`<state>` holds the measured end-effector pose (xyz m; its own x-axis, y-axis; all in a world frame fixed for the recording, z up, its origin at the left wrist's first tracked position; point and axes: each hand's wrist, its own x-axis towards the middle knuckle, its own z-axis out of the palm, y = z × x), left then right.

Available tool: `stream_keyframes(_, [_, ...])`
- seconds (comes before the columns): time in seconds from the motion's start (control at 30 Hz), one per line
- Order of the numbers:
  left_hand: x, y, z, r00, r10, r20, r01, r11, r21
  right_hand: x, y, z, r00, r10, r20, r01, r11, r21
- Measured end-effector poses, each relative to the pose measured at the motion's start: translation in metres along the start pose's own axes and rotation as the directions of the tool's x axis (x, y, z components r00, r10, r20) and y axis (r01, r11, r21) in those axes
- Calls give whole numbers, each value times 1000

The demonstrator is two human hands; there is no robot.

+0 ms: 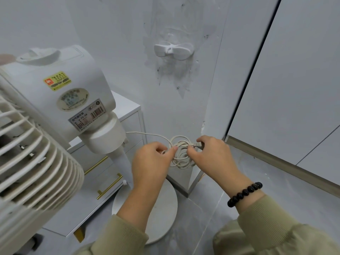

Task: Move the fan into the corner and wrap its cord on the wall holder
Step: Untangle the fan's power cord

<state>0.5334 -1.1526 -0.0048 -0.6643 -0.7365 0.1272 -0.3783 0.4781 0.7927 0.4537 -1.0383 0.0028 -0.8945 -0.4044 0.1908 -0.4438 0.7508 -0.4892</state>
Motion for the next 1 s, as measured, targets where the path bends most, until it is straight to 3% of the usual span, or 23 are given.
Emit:
stream_keyframes(0.07, [-2,-5,-5,963,245,-111,-212,945,248,0,-1,-1,1000,0,12,0,1000,30])
stream_keyframes(0.13, [1,-11,-2,825,542,-162,-465,813,351,0,-2,-2,1000,-6,9,5,998,68])
stream_keyframes(0.2, [5,-15,5,721,681,-132,-605,710,360,0,-3,-4,1000,1,-8,0,993,121])
stream_keyframes(0.5, [17,-18,10,670,724,-162,-651,679,340,-2,-1,-7,993,-82,90,64,980,187])
stream_keyframes(0.7, [17,-17,4,604,786,-130,-719,608,336,0,4,-11,984,-84,156,5,893,451])
stream_keyframes(0.9, [14,-16,5,595,802,-64,-752,583,308,4,5,-19,994,101,-29,-64,804,591])
stream_keyframes(1.0, [14,-14,5,603,795,-67,-743,590,316,-1,0,-17,991,83,-105,-18,861,509])
